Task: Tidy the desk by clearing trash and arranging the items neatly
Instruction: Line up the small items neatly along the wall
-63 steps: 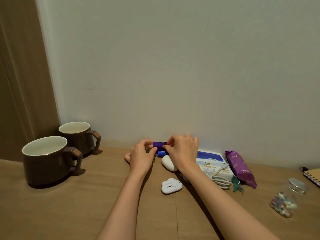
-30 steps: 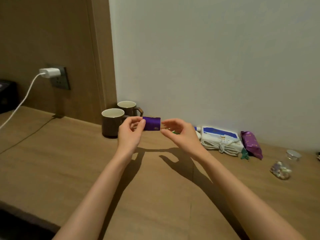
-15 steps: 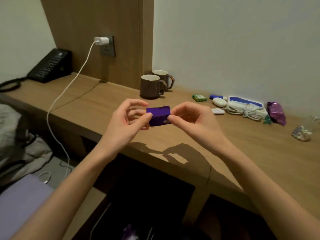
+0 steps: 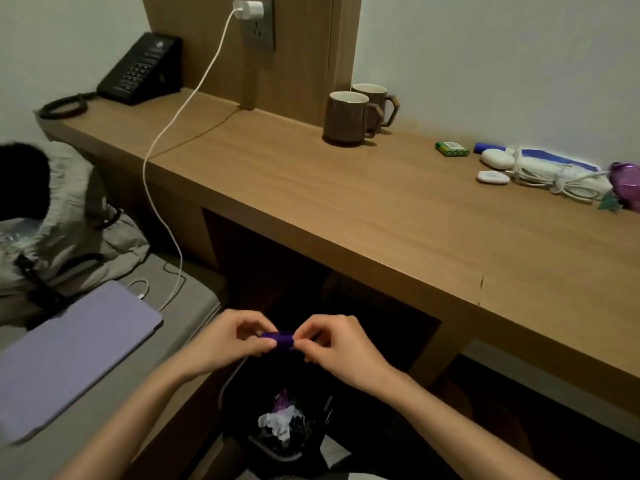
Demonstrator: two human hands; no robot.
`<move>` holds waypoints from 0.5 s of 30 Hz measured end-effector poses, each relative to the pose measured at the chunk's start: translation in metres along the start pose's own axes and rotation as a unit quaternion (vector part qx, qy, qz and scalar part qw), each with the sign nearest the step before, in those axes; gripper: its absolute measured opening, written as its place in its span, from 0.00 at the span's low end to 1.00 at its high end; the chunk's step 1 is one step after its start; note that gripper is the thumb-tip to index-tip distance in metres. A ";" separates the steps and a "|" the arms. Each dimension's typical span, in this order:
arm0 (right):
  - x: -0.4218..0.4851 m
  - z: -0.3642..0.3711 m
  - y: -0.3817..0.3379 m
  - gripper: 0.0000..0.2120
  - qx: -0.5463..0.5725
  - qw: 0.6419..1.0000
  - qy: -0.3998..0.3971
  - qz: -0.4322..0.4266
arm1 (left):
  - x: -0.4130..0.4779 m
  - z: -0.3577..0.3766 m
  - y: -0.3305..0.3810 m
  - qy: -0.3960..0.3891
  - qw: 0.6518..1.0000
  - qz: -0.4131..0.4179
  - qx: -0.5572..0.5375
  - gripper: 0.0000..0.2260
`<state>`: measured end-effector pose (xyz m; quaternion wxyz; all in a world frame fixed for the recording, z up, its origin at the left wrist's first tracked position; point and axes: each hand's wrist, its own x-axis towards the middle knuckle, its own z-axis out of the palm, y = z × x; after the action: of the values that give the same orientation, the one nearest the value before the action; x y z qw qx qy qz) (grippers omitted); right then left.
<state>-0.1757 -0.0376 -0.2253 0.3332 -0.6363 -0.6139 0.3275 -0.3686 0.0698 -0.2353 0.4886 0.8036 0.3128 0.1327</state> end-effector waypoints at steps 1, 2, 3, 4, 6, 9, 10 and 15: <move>0.004 0.007 0.013 0.05 -0.010 1.000 -0.005 0.013 | 0.005 0.006 -0.015 0.002 1.000 -0.018 0.012 0.04; 0.007 0.012 0.024 0.06 -0.021 0.999 -0.009 0.024 | 0.011 0.014 -0.031 0.005 0.999 -0.038 0.027 0.04; 0.009 0.015 0.034 0.08 -0.034 0.999 -0.012 0.035 | 0.018 0.021 -0.046 0.007 0.997 -0.056 0.047 0.04; 0.010 0.016 0.043 0.09 -0.047 0.998 -0.014 0.048 | 0.025 0.029 -0.060 0.004 0.995 -0.072 0.072 0.05; 0.012 0.014 0.057 0.10 -0.065 0.995 -0.018 0.073 | 0.040 0.043 -0.088 -0.009 0.987 -0.101 0.121 0.09; 0.010 0.007 0.071 0.11 -0.058 0.992 -0.022 0.106 | 0.059 0.060 -0.125 -0.013 0.974 -0.146 0.173 0.11; 0.008 0.005 0.074 0.12 -0.056 0.992 -0.024 0.114 | 0.062 0.066 -0.134 -0.011 0.970 -0.165 0.180 0.09; -0.001 -0.004 0.082 0.13 -0.042 0.989 -0.026 0.142 | 0.064 0.095 -0.162 -0.073 0.948 -0.229 0.208 0.17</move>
<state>-0.1256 -0.0409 -0.2909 0.2402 -0.7216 -0.5392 0.3617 -0.3306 0.0972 -0.4283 0.3490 0.8016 0.4729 -0.1096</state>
